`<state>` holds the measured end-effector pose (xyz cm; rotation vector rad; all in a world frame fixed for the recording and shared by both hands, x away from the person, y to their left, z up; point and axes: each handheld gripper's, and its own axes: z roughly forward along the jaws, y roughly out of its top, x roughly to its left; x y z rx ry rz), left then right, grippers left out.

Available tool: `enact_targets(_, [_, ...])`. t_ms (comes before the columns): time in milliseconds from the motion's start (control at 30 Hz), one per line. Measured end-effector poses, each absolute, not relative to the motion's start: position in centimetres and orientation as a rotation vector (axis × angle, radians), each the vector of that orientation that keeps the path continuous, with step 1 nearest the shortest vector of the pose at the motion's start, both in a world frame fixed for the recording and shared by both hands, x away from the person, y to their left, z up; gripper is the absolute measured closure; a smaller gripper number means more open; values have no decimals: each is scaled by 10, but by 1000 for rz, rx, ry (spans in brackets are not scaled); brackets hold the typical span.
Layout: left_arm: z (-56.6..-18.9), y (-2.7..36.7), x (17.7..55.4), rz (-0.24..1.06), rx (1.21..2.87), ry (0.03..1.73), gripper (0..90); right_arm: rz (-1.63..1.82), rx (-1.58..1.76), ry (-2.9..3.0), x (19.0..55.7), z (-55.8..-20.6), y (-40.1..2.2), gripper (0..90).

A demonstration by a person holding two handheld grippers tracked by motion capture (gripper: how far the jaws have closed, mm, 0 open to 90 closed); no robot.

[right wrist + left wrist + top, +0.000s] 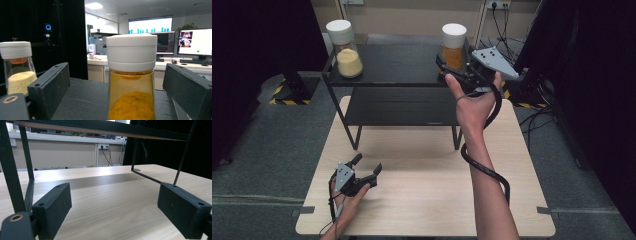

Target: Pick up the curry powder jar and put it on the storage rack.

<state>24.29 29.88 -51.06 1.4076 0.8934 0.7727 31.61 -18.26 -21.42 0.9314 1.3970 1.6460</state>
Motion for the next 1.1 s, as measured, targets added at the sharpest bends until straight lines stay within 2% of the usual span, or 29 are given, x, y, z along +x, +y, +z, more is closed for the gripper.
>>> enact_targets(1100, [-511,298,242,776,1407,891,115,1704,863,1445,276,-266,-198,76])
